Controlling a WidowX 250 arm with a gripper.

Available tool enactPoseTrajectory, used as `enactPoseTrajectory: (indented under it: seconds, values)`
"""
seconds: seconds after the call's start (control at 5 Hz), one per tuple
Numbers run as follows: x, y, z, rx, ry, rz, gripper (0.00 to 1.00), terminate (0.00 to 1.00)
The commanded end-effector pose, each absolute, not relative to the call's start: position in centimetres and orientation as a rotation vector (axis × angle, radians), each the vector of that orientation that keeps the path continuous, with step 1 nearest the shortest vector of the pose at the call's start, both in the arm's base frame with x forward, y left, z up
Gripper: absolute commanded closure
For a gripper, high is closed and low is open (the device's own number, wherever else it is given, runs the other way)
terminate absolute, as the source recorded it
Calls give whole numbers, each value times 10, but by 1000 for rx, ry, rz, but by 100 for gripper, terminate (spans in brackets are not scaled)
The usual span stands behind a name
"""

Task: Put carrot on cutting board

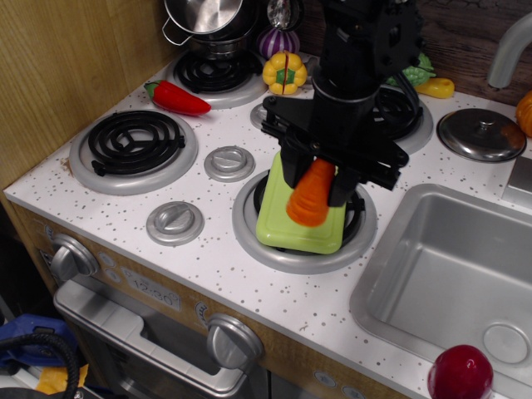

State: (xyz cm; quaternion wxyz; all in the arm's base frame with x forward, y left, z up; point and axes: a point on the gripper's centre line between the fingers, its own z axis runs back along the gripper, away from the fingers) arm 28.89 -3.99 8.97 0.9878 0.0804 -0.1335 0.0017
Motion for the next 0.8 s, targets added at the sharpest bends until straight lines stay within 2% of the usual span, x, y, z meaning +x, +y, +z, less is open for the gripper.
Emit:
enactPoseTrajectory:
  seconds: [0.0, 0.2, 0.4, 0.6]
  values:
    - [309, -19, 83, 143, -363, -18, 100, 0]
    - [314, -16, 74, 154, -389, -24, 100, 0]
    - [315, -20, 67, 147, -411, -20, 0, 0]
    - [315, -20, 67, 147, -411, -20, 0, 100]
